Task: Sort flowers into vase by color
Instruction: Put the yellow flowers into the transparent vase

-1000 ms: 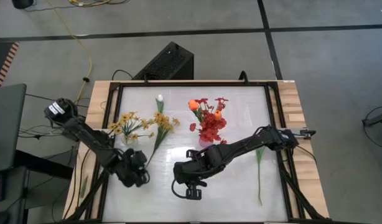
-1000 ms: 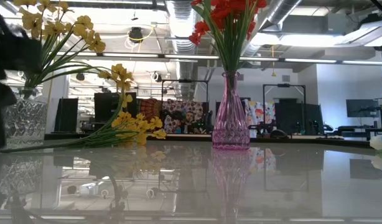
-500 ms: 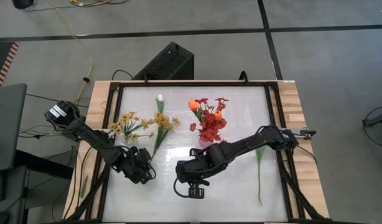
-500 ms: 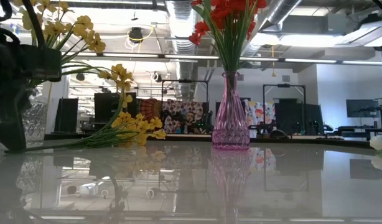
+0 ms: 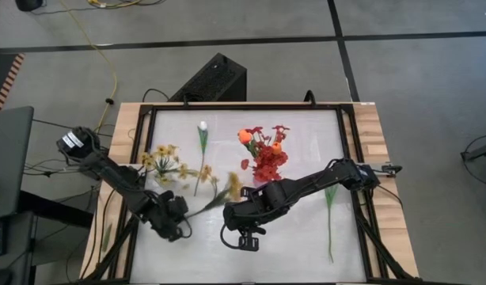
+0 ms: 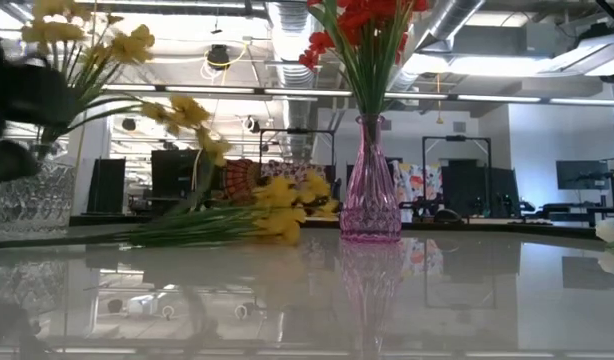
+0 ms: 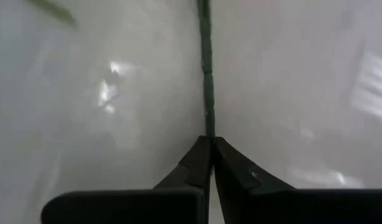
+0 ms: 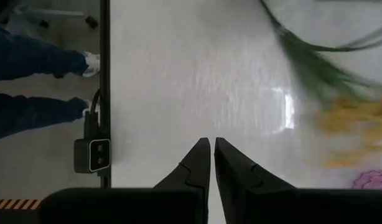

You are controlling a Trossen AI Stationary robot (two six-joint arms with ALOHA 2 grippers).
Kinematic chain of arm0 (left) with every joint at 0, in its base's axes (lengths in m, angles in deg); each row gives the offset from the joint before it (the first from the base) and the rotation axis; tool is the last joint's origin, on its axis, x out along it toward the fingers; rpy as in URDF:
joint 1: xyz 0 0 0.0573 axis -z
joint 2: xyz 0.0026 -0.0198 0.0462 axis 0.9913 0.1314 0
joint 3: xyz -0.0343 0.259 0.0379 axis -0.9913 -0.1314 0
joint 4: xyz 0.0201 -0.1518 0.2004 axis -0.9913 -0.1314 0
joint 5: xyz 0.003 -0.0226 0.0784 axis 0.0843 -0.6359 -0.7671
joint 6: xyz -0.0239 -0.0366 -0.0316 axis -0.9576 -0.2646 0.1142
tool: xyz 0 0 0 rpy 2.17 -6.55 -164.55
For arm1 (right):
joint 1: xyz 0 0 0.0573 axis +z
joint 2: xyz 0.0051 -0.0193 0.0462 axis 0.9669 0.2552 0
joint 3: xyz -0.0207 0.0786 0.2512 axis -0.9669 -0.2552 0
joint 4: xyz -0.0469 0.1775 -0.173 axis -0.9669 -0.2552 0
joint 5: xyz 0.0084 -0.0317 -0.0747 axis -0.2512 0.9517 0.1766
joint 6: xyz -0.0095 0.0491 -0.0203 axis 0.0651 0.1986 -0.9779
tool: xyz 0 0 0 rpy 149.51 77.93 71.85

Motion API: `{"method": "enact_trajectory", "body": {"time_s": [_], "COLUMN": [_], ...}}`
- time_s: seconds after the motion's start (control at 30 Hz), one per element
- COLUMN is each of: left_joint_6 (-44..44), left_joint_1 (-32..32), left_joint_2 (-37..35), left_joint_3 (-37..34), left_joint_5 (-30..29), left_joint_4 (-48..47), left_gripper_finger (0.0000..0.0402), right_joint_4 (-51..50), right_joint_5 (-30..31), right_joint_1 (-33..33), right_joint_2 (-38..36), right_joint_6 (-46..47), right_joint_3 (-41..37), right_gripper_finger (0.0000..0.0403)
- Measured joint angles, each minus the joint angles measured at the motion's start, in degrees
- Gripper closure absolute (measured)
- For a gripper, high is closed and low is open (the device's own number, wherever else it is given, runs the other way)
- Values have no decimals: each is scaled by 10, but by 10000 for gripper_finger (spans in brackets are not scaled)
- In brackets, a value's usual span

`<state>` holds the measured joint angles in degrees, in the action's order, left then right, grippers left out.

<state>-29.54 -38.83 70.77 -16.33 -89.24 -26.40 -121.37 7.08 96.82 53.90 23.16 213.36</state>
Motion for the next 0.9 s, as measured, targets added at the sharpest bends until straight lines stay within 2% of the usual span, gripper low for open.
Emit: {"method": "enact_trajectory", "body": {"time_s": [0.2, 0.4, 0.57, 0.73, 0.9], "left_joint_6": [4, 101, 106, 166, 168], "left_joint_1": [42, 65, 77, 81, 80], "left_joint_2": [-73, -126, -129, -128, -128], "left_joint_3": [-3, -3, -3, -2, -2], "left_joint_5": [68, 88, 99, 104, 57], "left_joint_4": [-32, -59, -85, -68, -67], "left_gripper_finger": [401, 401, 396, 358, 297], "right_joint_4": [9, 20, 32, 42, 54], "right_joint_5": [0, 0, 0, 16, 24], "right_joint_1": [0, -4, -5, -5, -5], "right_joint_2": [0, 0, 0, 0, 0], "right_joint_6": [0, 0, -2, -2, -9], "right_joint_3": [0, 0, 0, 0, 0], "right_gripper_finger": [351, 351, 351, 351, 351]}}
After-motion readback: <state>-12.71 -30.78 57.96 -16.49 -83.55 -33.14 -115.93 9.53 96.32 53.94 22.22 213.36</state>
